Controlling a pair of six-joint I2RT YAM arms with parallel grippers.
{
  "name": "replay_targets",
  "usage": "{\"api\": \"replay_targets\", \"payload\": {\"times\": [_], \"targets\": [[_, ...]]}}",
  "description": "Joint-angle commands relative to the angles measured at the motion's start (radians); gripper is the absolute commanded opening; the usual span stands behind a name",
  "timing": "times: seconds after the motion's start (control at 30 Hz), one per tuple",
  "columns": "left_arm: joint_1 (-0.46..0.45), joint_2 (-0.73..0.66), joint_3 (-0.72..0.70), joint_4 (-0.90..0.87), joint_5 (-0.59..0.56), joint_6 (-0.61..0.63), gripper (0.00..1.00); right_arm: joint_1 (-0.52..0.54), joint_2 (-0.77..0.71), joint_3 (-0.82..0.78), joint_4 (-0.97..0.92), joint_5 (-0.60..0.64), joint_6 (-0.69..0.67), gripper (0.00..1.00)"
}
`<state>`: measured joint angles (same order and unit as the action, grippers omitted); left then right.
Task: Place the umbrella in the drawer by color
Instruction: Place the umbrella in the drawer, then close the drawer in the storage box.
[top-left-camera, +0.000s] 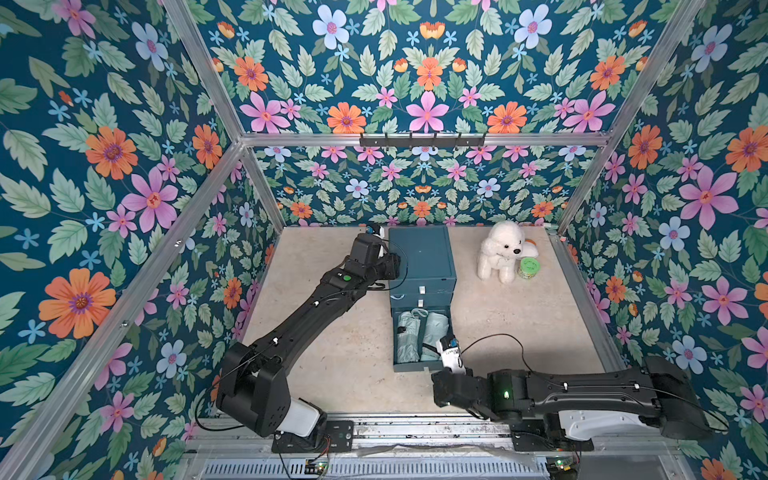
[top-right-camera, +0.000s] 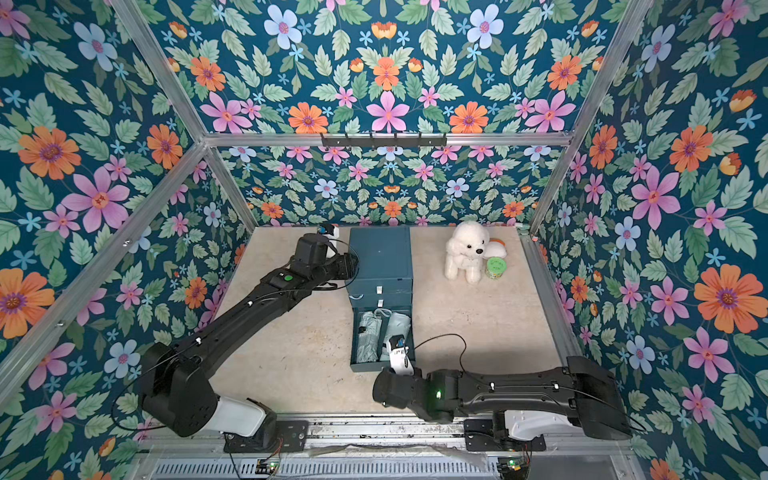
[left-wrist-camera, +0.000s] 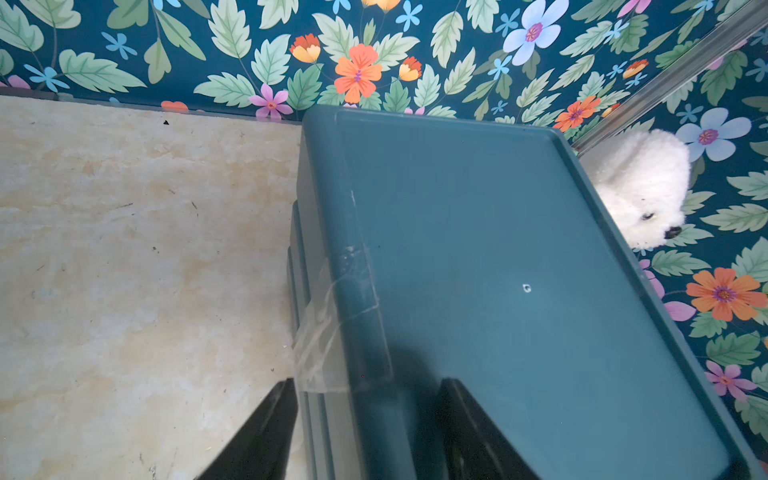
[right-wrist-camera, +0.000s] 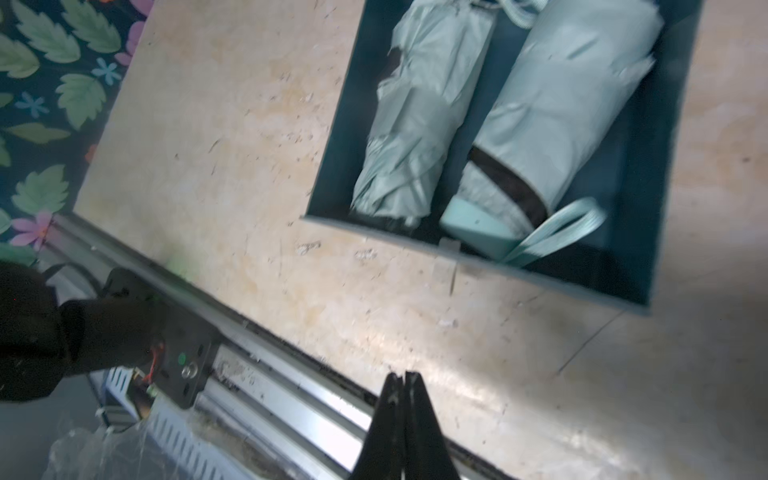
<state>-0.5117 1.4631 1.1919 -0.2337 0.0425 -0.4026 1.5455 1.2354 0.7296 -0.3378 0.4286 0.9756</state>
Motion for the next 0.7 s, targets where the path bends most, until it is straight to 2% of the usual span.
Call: {"api": "replay_targets", "payload": {"times": [0.0, 0.13, 0.2, 0.3, 0.33, 0.37, 0.4, 0.67], "targets": [[0.017, 0.025, -0.006, -0.127, 0.028, -0.007, 0.60, 0.097, 0.012, -0.031, 0.113, 0.093, 0.096, 0.39], [0.033, 0.016, -0.018, -0.102, 0.073, -0.026, 0.62, 0.151, 0.092, -0.018, 0.042, 0.127, 0.220, 0.47], [0.039, 0.008, -0.024, -0.093, 0.073, -0.029, 0.62, 0.153, 0.136, -0.013, 0.030, 0.134, 0.260, 0.54], [0.041, 0.009, -0.025, -0.096, 0.070, -0.030, 0.62, 0.153, 0.176, 0.008, 0.000, 0.200, 0.277, 0.69], [0.041, 0.008, -0.027, -0.097, 0.067, -0.030, 0.62, 0.153, 0.178, 0.012, -0.005, 0.222, 0.280, 0.70], [0.041, 0.005, -0.031, -0.096, 0.062, -0.028, 0.62, 0.153, 0.176, 0.008, 0.007, 0.243, 0.270, 0.75], [0.041, 0.004, -0.036, -0.096, 0.057, -0.026, 0.62, 0.152, 0.169, 0.000, 0.023, 0.260, 0.268, 0.87], [0.041, 0.008, -0.031, -0.103, 0.041, -0.004, 0.59, 0.130, 0.165, -0.068, 0.156, 0.269, 0.225, 0.88]]}}
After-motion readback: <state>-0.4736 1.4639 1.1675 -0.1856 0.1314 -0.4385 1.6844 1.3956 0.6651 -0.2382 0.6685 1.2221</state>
